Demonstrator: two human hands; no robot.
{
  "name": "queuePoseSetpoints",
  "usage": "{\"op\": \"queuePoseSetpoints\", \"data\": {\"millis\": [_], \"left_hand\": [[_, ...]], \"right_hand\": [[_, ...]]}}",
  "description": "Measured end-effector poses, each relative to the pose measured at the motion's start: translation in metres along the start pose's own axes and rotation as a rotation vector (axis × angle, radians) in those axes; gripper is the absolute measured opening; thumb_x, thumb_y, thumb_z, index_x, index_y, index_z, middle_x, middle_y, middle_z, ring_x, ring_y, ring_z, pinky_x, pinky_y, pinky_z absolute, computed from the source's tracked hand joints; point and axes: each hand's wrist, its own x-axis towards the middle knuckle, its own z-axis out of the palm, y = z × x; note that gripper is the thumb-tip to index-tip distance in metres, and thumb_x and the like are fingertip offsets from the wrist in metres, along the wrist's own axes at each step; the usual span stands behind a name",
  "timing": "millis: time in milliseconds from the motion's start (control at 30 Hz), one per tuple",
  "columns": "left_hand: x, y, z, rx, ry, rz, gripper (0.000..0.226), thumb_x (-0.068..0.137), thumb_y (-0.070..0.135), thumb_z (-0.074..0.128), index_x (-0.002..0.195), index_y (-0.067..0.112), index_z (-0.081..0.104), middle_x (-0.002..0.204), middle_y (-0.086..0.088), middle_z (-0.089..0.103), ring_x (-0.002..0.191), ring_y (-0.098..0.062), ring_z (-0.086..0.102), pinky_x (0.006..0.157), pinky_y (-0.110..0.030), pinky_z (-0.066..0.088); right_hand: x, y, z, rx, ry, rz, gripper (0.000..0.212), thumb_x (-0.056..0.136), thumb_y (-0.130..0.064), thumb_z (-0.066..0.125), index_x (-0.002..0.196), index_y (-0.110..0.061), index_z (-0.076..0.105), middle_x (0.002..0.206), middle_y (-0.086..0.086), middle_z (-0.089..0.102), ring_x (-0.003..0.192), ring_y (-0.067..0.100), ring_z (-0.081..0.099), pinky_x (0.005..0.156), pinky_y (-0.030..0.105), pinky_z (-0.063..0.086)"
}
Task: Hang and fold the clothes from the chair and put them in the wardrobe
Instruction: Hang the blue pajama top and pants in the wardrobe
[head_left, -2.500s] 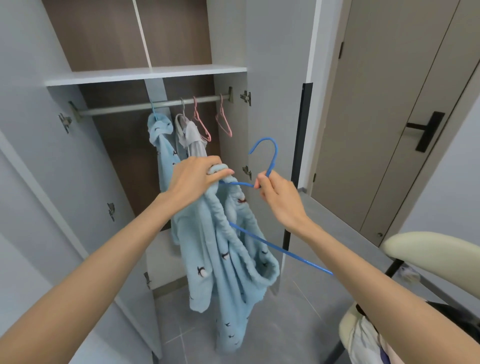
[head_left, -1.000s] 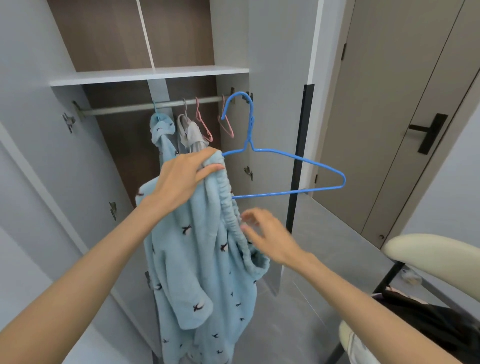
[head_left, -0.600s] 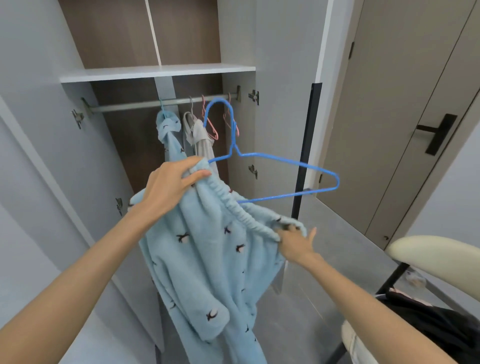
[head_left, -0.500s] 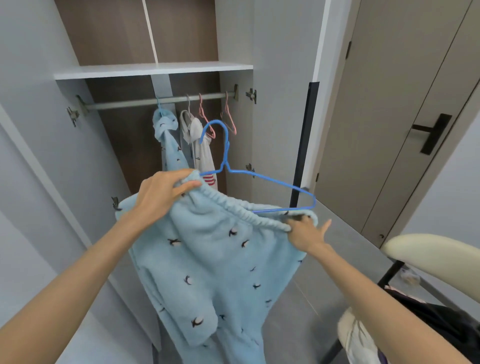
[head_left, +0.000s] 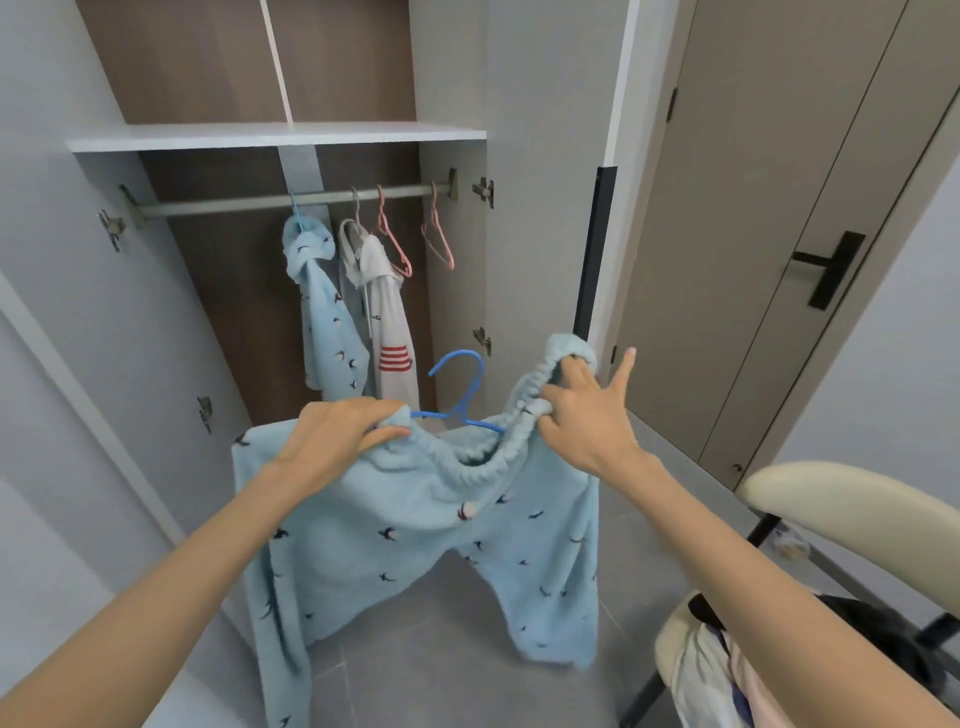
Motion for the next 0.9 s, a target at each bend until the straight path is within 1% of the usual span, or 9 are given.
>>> {"op": "queuePoseSetpoints", "data": {"millis": [100, 167, 233, 333, 400, 467, 600, 767, 900], "left_hand": [[0.006, 0.026, 0.0, 0.018, 0.088, -0.016, 0.059, 0.086, 0.075, 0.019, 0.09, 0.034, 0.061, 0.076, 0.013, 0.066, 0.068, -0.011, 0.062, 0.048, -0.029, 0.044], [0.012, 0.037, -0.006, 0.014, 0.163, -0.099, 0.055, 0.085, 0.071, 0.027, 0.092, 0.035, 0.067, 0.07, 0.009, 0.066, 0.065, -0.015, 0.062, 0.047, -0.025, 0.035], [0.017, 0.039, -0.014, -0.013, 0.242, -0.212, 0.057, 0.082, 0.069, 0.029, 0.09, 0.03, 0.07, 0.069, 0.005, 0.067, 0.068, -0.02, 0.063, 0.05, -0.028, 0.034], [0.019, 0.032, -0.028, -0.114, 0.339, -0.343, 0.058, 0.081, 0.07, 0.027, 0.07, 0.023, 0.06, 0.055, 0.0, 0.052, 0.061, -0.027, 0.056, 0.055, -0.032, 0.031], [0.019, 0.03, -0.036, -0.199, 0.381, -0.392, 0.056, 0.083, 0.069, 0.029, 0.061, 0.02, 0.046, 0.051, -0.002, 0.041, 0.055, -0.024, 0.047, 0.055, -0.032, 0.028], [0.02, 0.029, -0.04, -0.237, 0.384, -0.42, 0.059, 0.085, 0.068, 0.03, 0.06, 0.016, 0.035, 0.051, -0.003, 0.035, 0.051, -0.017, 0.038, 0.054, -0.032, 0.03], [0.021, 0.021, -0.041, -0.242, 0.296, -0.386, 0.058, 0.091, 0.063, 0.035, 0.062, 0.013, 0.034, 0.053, 0.0, 0.034, 0.054, -0.017, 0.037, 0.056, -0.03, 0.032], [0.024, 0.023, -0.043, -0.223, 0.194, -0.264, 0.063, 0.086, 0.069, 0.027, 0.077, 0.016, 0.059, 0.063, -0.006, 0.057, 0.064, -0.021, 0.054, 0.061, -0.034, 0.042], [0.029, 0.018, -0.056, -0.283, 0.259, -0.225, 0.039, 0.098, 0.046, 0.044, 0.065, 0.025, 0.041, 0.054, 0.004, 0.043, 0.055, -0.02, 0.041, 0.058, -0.034, 0.03]], "right_hand": [[0.014, -0.023, -0.023, 0.177, -0.031, -0.21, 0.031, 0.082, -0.029, 0.036, 0.09, -0.015, 0.063, 0.101, -0.002, 0.046, 0.102, 0.019, 0.048, 0.113, 0.062, 0.011], [0.019, -0.031, -0.025, 0.449, -0.024, -0.248, 0.021, 0.079, -0.011, 0.055, 0.1, -0.015, 0.055, 0.103, -0.005, 0.046, 0.095, 0.017, 0.043, 0.093, 0.037, 0.037], [0.022, -0.027, -0.019, 0.567, 0.12, -0.174, 0.04, 0.074, -0.006, 0.066, 0.108, -0.016, 0.048, 0.109, -0.004, 0.041, 0.096, 0.014, 0.034, 0.082, 0.022, 0.035], [0.023, -0.011, -0.017, 0.564, 0.264, -0.018, 0.057, 0.076, -0.024, 0.075, 0.124, -0.023, 0.043, 0.121, 0.004, 0.043, 0.105, 0.018, 0.034, 0.085, 0.012, 0.029], [0.022, -0.002, -0.022, 0.536, 0.176, 0.018, 0.045, 0.087, -0.036, 0.066, 0.124, -0.019, 0.047, 0.115, 0.0, 0.054, 0.103, 0.02, 0.046, 0.076, 0.016, 0.029], [0.019, 0.001, -0.025, 0.47, 0.018, 0.037, 0.029, 0.095, -0.043, 0.053, 0.105, -0.017, 0.049, 0.088, -0.005, 0.058, 0.082, 0.02, 0.053, 0.059, 0.022, 0.029], [0.01, -0.013, -0.029, 0.391, -0.039, -0.068, 0.036, 0.094, -0.053, 0.047, 0.086, -0.019, 0.035, 0.057, -0.007, 0.038, 0.052, 0.01, 0.038, 0.048, 0.028, 0.025], [0.0, -0.047, -0.038, 0.542, 0.019, -0.118, 0.027, 0.095, -0.051, 0.046, 0.08, -0.03, 0.039, 0.049, -0.007, 0.043, 0.05, 0.008, 0.043, 0.047, 0.025, 0.025], [0.001, -0.048, -0.043, 0.585, 0.038, -0.12, 0.02, 0.096, -0.049, 0.046, 0.091, -0.033, 0.057, 0.062, -0.028, 0.052, 0.059, -0.001, 0.049, 0.05, 0.022, 0.029]]}}
